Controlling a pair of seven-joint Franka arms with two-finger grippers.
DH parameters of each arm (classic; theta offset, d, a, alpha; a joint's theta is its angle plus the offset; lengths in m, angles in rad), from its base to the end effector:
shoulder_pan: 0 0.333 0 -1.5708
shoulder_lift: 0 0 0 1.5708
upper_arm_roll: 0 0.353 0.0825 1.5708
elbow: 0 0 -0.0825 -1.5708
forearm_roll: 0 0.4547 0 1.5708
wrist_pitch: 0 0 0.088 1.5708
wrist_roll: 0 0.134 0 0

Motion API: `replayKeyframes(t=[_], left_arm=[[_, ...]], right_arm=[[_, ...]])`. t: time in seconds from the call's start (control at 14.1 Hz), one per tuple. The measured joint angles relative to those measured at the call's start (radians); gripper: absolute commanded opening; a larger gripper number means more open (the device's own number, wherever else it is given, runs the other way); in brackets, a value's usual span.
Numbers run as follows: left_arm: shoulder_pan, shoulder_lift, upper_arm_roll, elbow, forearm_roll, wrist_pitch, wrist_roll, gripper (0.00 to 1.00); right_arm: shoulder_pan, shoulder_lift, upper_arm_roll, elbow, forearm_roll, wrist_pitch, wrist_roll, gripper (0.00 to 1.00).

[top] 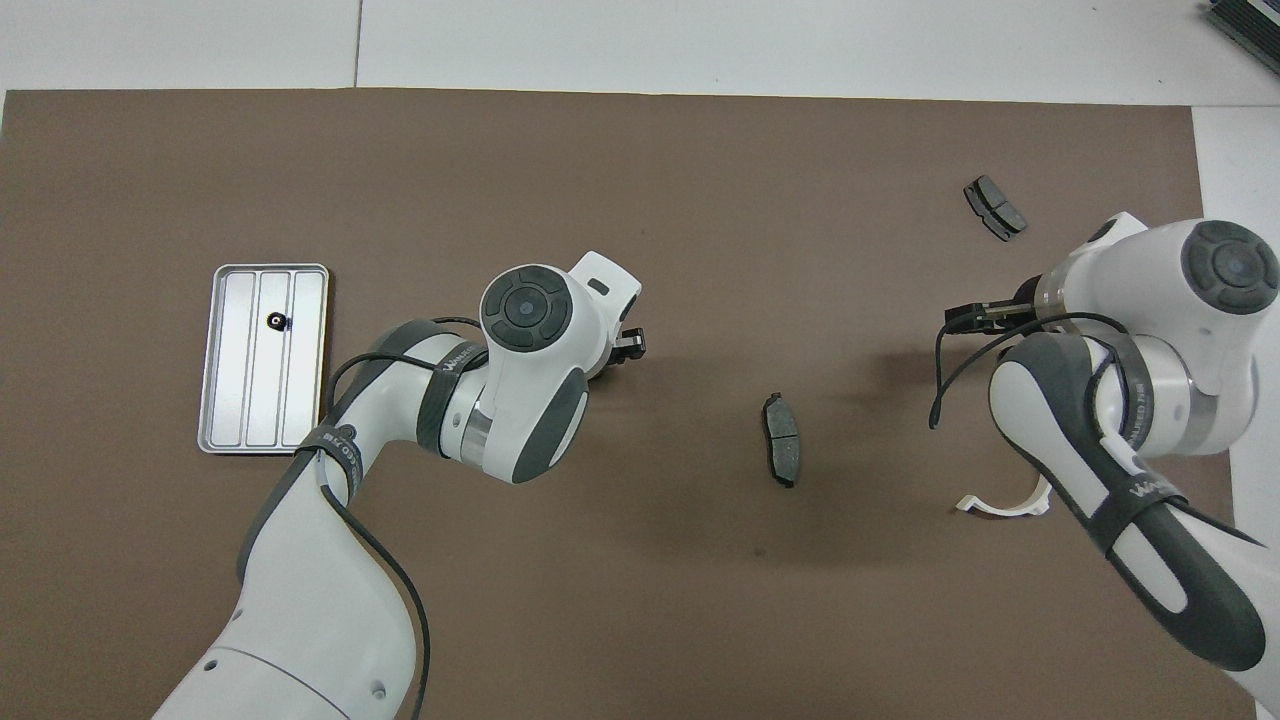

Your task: Pick bearing gear from pile to tray

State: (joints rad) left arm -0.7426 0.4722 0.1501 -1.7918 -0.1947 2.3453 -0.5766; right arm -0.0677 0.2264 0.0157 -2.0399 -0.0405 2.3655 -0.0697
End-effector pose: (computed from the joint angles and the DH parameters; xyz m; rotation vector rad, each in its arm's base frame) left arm 0.6027 -0.4221 0.2599 3.0238 0.1438 0.0478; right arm 0.6615 -0.0359 0.3059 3.1049 0.0693 0.1515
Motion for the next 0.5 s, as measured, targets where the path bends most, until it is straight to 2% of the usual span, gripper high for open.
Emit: replayKeyframes(t=[0.28, 0.5], left_arm=[[0.0, 0.001, 0.002, -0.002, 0.0, 0.0, 0.001, 0.0], [0.001, 0.001, 0.008, 0.0, 0.0, 0.0, 0.001, 0.0]], right_arm=[[-0.045, 0.036, 0.0, -0.011, 0.0, 0.052, -0.059, 1.0], [-0.056, 0.055, 0.0, -0.023, 0.0, 0.065, -0.061, 1.0]])
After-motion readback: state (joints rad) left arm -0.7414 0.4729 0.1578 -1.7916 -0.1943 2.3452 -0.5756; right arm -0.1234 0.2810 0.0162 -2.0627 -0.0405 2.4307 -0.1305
